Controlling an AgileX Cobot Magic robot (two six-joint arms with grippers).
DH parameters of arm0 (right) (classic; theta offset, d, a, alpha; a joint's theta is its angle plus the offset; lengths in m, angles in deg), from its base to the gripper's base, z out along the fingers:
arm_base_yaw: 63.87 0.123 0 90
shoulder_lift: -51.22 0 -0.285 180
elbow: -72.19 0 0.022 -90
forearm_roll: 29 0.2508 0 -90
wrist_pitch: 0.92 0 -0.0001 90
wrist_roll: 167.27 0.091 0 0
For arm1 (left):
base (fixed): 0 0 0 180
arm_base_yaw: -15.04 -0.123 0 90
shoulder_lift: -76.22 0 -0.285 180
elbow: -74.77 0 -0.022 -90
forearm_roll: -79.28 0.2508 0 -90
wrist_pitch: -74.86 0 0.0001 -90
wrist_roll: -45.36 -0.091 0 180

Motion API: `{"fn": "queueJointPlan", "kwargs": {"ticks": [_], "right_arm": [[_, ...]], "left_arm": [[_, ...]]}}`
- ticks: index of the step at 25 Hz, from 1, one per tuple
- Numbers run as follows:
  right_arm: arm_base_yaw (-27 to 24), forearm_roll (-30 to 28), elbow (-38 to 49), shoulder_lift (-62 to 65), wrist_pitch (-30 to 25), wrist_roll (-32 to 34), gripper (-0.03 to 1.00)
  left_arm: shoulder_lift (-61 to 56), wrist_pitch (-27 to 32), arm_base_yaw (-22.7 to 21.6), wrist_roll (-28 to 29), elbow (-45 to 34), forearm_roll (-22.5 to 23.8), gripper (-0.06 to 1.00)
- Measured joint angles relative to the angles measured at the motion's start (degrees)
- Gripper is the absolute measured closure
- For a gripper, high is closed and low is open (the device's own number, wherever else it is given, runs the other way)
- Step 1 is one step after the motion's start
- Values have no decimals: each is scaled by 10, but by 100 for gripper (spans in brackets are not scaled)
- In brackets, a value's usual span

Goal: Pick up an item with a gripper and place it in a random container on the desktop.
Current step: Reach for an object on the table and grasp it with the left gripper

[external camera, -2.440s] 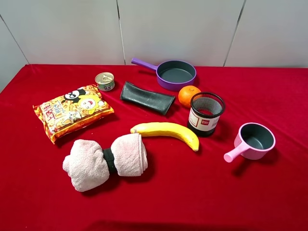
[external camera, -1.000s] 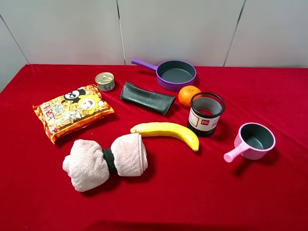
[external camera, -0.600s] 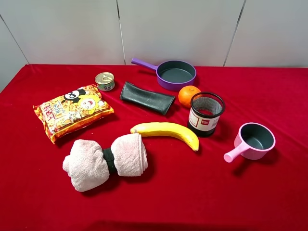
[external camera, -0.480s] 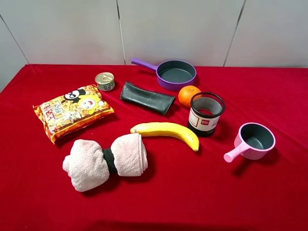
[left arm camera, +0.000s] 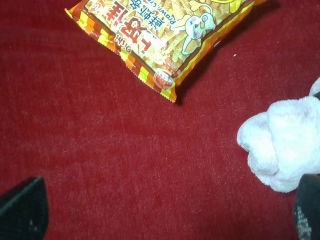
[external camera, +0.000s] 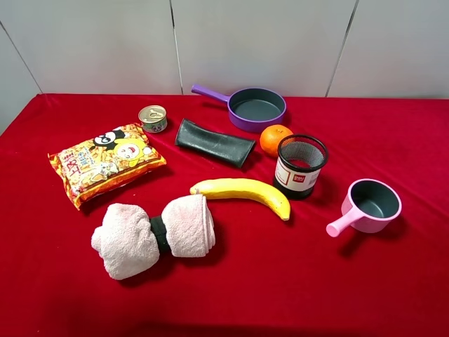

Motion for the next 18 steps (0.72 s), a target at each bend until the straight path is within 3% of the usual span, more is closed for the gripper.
{"fn": "queueJointPlan", "kwargs": {"ticks": [6,18], "right_arm": [[0,0,0,0,0,0,28],[0,0,0,0,0,0,28]], "left_arm": [[93,-4,0,0,55,12,-3],[233,-83,0,0,121,26,-3]]}}
